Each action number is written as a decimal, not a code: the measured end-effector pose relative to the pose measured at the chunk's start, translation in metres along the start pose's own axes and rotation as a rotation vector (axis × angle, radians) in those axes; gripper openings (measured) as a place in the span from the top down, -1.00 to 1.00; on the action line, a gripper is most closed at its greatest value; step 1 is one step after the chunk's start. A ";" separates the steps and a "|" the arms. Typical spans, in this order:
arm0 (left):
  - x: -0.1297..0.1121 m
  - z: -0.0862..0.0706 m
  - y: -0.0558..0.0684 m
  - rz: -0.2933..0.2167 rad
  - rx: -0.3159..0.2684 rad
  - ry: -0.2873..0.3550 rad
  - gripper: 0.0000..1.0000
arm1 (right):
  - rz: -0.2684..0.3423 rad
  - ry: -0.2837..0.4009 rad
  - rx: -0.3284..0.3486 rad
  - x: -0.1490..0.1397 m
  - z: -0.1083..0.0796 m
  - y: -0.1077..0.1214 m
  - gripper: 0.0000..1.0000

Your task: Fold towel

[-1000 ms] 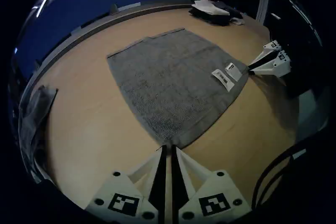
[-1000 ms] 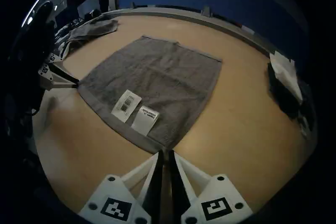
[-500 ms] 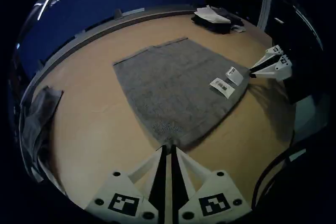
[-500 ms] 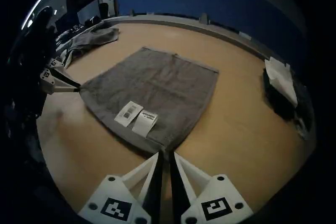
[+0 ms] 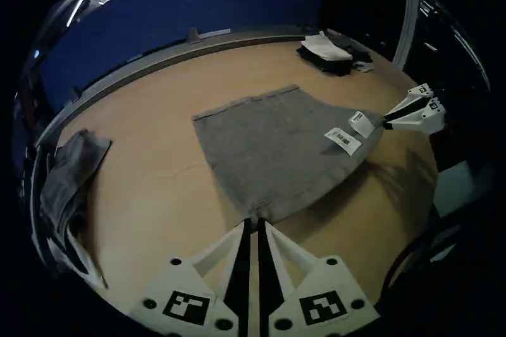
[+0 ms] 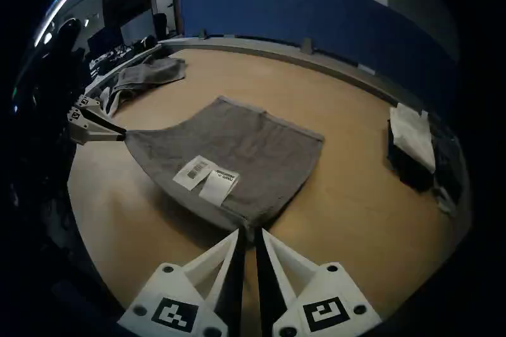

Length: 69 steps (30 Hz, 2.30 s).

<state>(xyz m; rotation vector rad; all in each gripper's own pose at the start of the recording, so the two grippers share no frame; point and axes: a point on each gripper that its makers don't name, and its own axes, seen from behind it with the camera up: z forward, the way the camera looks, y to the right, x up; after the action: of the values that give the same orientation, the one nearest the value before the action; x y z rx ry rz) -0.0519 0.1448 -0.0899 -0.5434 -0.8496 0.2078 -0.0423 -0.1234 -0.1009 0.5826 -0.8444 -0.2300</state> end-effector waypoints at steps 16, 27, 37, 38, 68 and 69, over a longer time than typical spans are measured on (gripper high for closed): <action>0.023 -0.040 0.005 -0.045 0.029 0.049 0.85 | 0.018 0.019 0.021 0.019 -0.033 -0.007 0.79; 0.030 -0.053 0.010 -0.058 0.029 0.061 0.85 | 0.022 0.025 0.018 0.022 -0.045 -0.007 0.79; 0.036 -0.063 0.012 -0.066 0.030 0.072 0.85 | 0.022 0.037 0.018 0.030 -0.056 -0.009 0.79; 0.036 -0.063 0.013 -0.068 0.031 0.073 0.86 | 0.022 0.038 0.017 0.030 -0.057 -0.009 0.79; 0.071 -0.008 -0.020 -0.116 0.063 0.028 0.85 | 0.050 -0.008 -0.015 0.053 -0.006 0.031 0.79; 0.073 -0.003 -0.023 -0.118 0.065 0.027 0.85 | 0.053 -0.011 -0.015 0.054 -0.003 0.034 0.79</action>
<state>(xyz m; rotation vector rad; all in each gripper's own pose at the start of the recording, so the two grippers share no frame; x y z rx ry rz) -0.0026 0.1528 -0.0315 -0.4334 -0.8430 0.1194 -0.0059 -0.1168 -0.0485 0.5445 -0.8668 -0.1911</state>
